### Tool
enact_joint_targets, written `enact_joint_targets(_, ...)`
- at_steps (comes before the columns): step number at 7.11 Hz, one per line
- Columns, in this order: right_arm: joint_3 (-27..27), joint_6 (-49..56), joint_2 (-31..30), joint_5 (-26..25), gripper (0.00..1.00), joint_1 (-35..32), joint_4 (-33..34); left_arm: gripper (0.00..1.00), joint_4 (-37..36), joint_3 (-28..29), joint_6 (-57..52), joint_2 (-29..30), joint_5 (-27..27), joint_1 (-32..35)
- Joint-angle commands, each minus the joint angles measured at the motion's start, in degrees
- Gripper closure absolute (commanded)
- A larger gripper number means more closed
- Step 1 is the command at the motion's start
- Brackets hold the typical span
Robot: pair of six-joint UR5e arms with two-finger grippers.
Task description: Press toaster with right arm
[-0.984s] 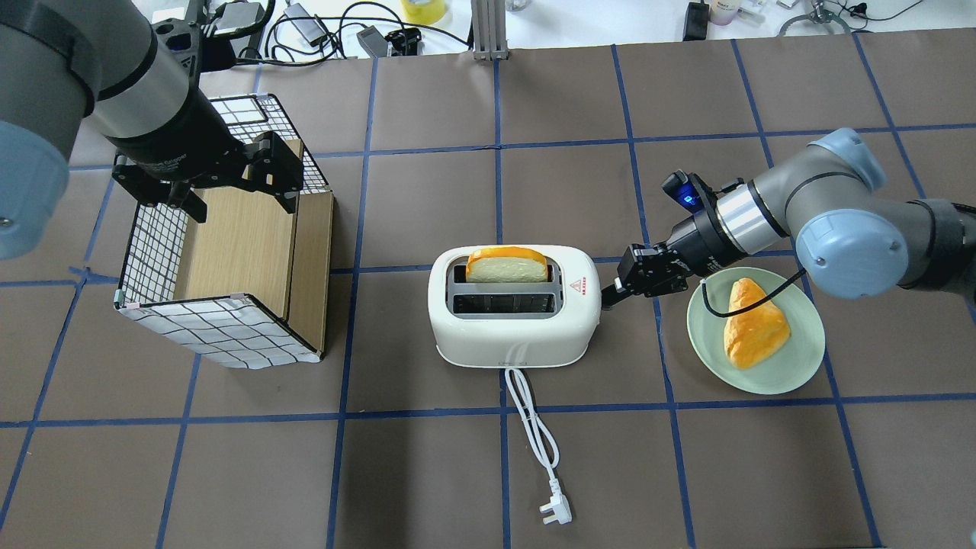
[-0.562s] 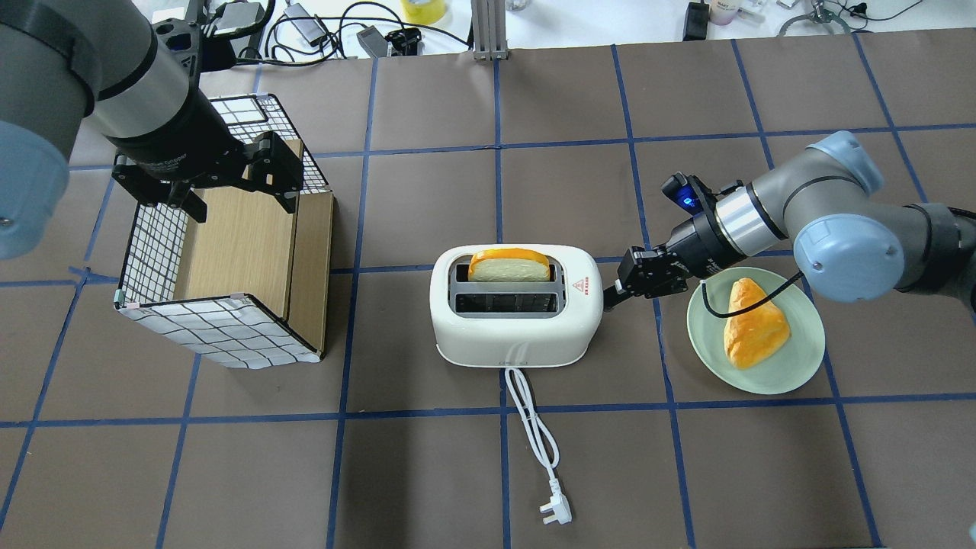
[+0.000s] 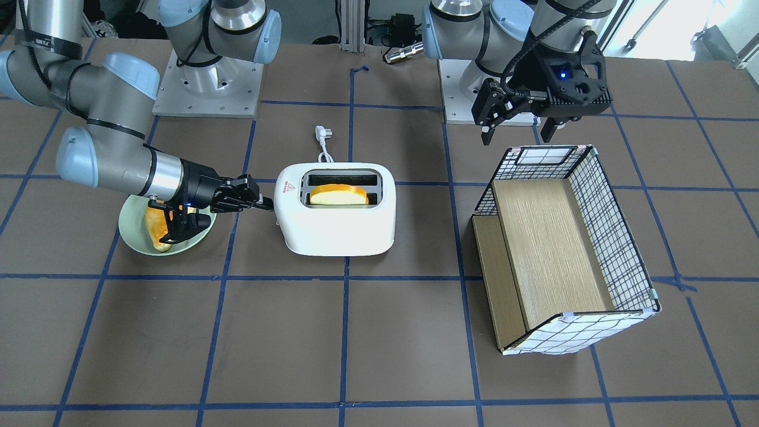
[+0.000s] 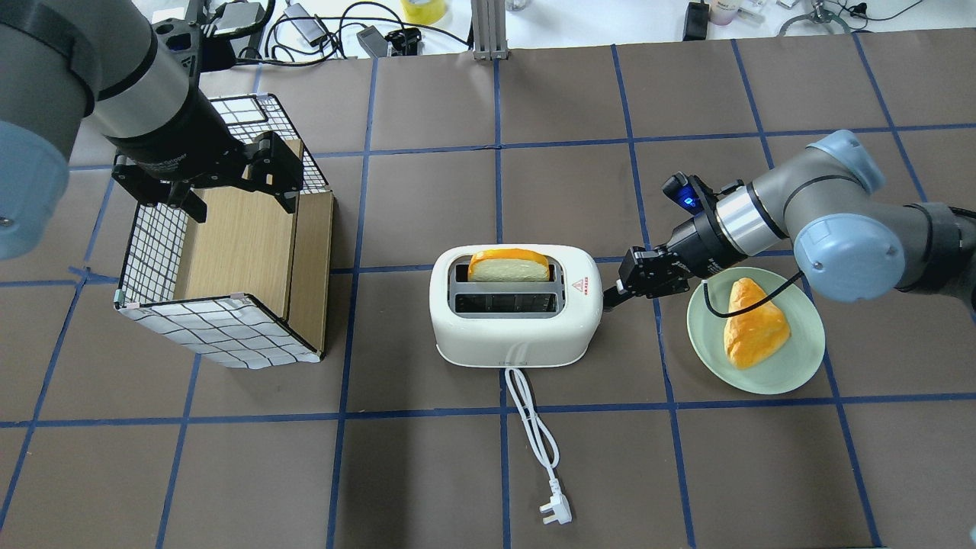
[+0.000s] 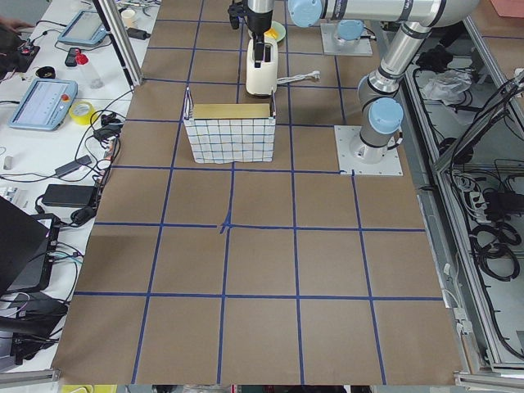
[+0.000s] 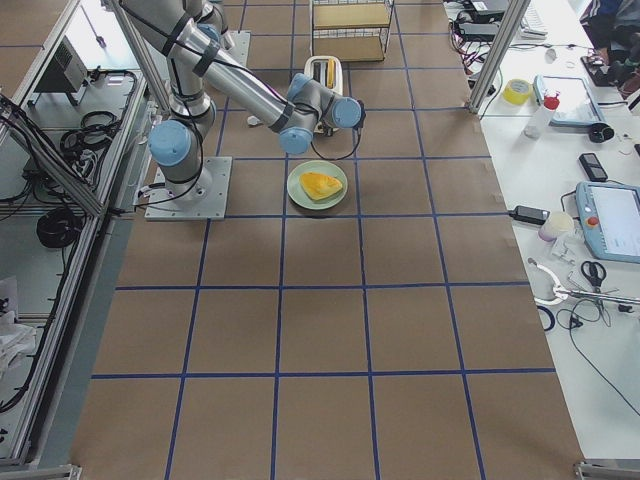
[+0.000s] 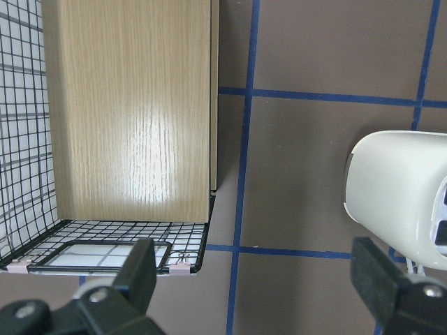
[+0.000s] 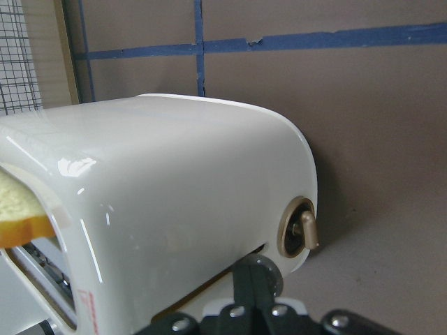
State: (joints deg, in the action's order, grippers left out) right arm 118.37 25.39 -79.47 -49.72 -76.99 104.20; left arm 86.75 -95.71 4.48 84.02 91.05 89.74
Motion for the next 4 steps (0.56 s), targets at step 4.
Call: enact_joint_targets(4, -6.09, -11.80, -4.78, -5.79, 1.00, -0.78, 0.14, 0.00, 0.00, 0.00, 0.00, 0.00, 0.00, 0.00)
